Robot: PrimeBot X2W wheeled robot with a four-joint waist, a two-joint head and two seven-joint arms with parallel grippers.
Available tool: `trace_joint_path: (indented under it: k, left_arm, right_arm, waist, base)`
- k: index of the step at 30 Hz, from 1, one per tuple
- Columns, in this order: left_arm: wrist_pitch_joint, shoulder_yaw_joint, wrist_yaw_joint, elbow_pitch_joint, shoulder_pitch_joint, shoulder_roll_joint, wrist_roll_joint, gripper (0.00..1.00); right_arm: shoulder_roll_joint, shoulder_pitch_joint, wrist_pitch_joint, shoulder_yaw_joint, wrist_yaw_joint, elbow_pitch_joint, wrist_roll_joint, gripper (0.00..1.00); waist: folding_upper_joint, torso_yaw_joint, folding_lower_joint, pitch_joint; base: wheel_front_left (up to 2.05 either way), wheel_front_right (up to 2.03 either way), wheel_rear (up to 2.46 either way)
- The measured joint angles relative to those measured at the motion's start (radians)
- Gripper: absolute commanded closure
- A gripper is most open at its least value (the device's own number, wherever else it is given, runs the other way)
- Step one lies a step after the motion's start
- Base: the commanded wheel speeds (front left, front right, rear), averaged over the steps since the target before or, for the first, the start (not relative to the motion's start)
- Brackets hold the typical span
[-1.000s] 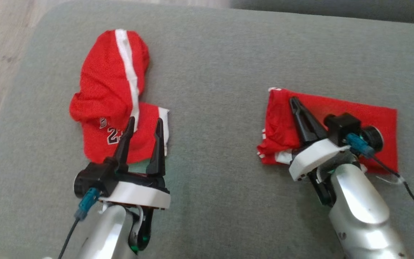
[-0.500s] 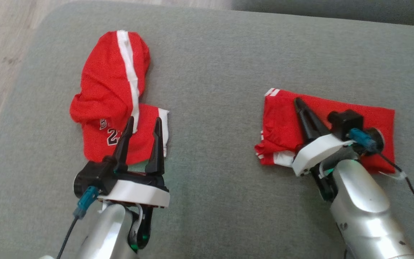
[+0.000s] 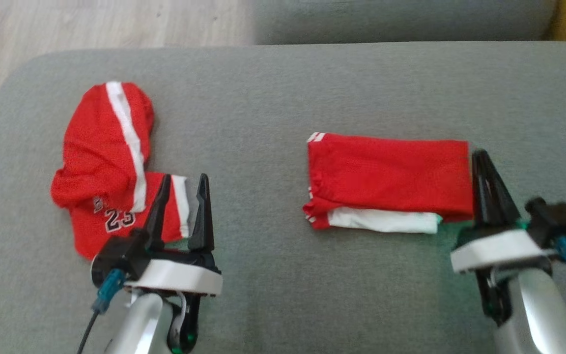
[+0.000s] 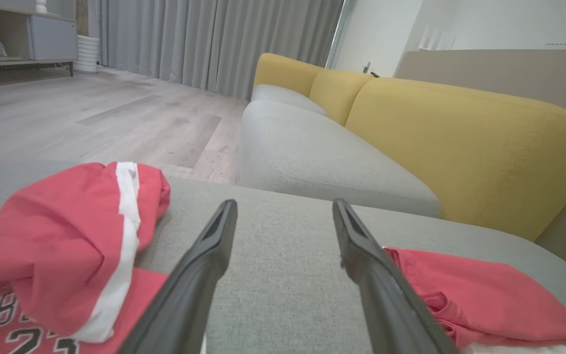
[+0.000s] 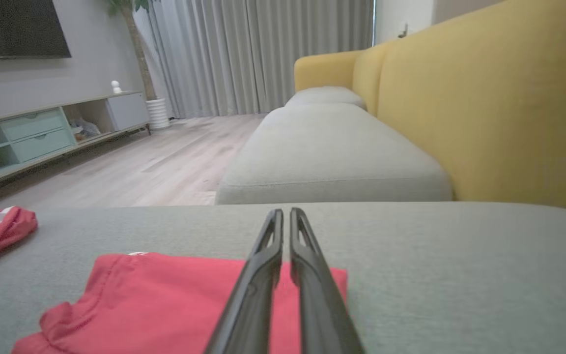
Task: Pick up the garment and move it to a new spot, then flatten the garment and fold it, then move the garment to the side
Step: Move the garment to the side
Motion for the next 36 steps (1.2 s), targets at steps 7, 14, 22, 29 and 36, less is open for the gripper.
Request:
trace_joint_path:
  k: [7,14,22,29,36]
  left_arm:
    - [0.000,-0.001,0.000,0.002,0.027,0.000,-0.002,0.00]
    - [0.000,-0.003,0.000,0.011,0.029,0.000,-0.003,0.00]
    - [0.000,-0.008,0.000,0.002,0.027,0.000,-0.002,0.00]
    - [0.000,-0.029,-0.002,-0.001,-0.007,0.000,-0.003,0.00]
    - [0.000,-0.038,-0.005,0.000,-0.025,0.000,-0.010,0.00]
  right_arm:
    - [0.007,0.145,0.000,-0.030,0.000,-0.069,0.000,0.00]
    - [0.007,0.157,0.000,-0.037,0.000,-0.110,0.009,0.00]
    - [0.008,0.153,0.000,-0.048,0.000,-0.104,0.008,0.00]
    - [0.008,0.002,0.082,-0.096,0.000,0.058,0.019,0.00]
    - [0.007,-0.083,0.182,-0.102,0.000,0.241,0.116,0.00]
  waist:
    - [0.0000,-0.039,-0.0001,-0.027]
    - [0.0000,-0.045,0.0000,-0.027]
    - [0.0000,-0.034,0.0001,0.002]
    - [0.0000,0.000,0.0002,0.061]
    - [0.0000,0.041,0.0003,0.093]
  base:
    - [0.00,0.00,0.00]
    - [0.00,0.00,0.00]
    - [0.00,0.00,0.00]
    - [0.00,0.00,0.00]
    - [0.00,0.00,0.00]
